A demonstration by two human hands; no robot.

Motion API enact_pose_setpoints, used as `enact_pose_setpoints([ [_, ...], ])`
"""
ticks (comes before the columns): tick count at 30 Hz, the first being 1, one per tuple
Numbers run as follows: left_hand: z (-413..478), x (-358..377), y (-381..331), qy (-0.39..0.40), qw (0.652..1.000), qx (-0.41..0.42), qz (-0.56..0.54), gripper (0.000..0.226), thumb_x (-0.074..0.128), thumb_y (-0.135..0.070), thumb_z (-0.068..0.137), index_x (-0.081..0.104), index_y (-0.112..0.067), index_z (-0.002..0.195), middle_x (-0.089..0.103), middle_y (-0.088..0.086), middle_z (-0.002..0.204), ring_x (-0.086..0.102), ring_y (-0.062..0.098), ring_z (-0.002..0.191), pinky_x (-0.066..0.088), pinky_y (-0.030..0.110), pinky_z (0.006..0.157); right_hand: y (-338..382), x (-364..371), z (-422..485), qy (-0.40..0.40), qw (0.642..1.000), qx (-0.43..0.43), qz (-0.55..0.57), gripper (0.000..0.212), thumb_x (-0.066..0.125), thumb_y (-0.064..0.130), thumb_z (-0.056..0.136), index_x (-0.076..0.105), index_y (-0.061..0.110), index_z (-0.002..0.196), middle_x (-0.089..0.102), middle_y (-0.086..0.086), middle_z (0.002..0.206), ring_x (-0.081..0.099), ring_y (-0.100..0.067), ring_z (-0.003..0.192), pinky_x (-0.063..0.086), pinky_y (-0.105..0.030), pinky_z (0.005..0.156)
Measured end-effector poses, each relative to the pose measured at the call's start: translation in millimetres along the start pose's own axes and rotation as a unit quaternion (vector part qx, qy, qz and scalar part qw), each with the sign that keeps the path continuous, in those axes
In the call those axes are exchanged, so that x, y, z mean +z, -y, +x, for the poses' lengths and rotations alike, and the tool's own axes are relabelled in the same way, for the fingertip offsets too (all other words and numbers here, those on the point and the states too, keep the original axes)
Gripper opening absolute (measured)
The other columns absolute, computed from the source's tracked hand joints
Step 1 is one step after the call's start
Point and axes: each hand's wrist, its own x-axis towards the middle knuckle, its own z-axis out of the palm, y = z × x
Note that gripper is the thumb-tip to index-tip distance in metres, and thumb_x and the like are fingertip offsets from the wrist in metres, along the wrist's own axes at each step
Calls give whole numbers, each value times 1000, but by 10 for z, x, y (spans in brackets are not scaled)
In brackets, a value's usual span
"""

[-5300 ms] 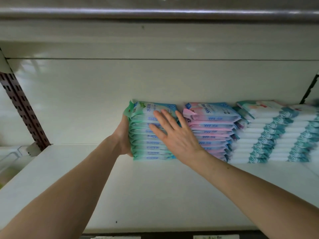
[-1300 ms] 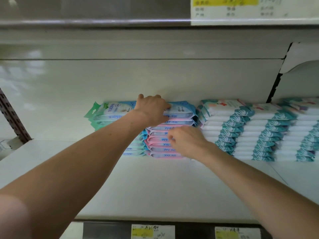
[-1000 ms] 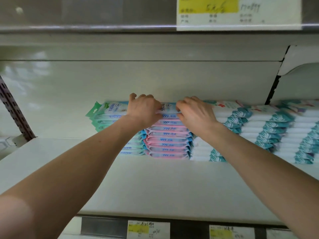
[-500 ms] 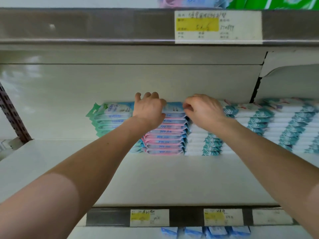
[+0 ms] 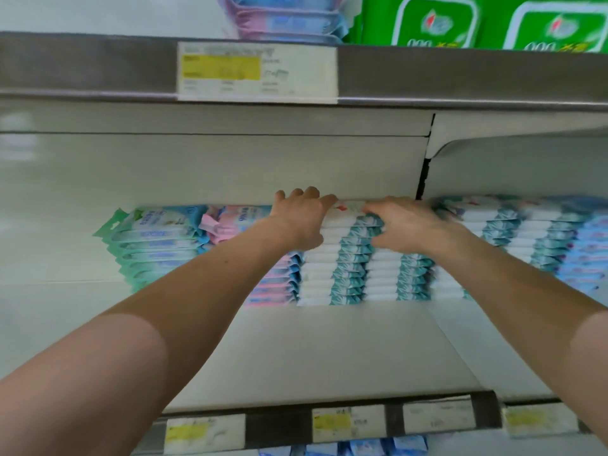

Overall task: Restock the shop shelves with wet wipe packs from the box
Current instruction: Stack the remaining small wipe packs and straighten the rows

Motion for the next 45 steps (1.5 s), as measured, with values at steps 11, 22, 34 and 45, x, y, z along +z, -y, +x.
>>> enact_pose_setpoints([
  [11,337,216,-262,69,996,-9,51,76,54,-47,92,12,-29,152,21,-1,157,29,24,141,11,56,115,-248,248,314,-35,986,-122,-107,41,58,36,88,46,17,122,59,-3,122,52,-25,113,28,-43,103],
  [22,329,135,-29,93,992,-51,-62,80,64,-35,87,17,-30,152,36,-1,152,41,21,133,29,36,112,-222,234,419,-50,987,-153,-1,45,62,37,82,50,23,122,63,1,111,56,-26,106,34,-39,95],
  [34,351,62,-101,45,998,-43,-2,67,61,-52,84,36,-35,143,45,3,135,40,26,125,29,43,102,-229,297,454,-76,985,-157,10,37,62,30,85,55,20,120,62,-4,110,59,-27,97,40,-35,80],
  [45,426,43,-259,26,996,-59,63,35,53,-50,90,61,-33,119,59,-2,97,58,25,103,30,35,86,-143,210,5,-78,979,-151,114,25,53,28,92,63,25,115,62,1,114,58,-22,100,46,-34,86],
])
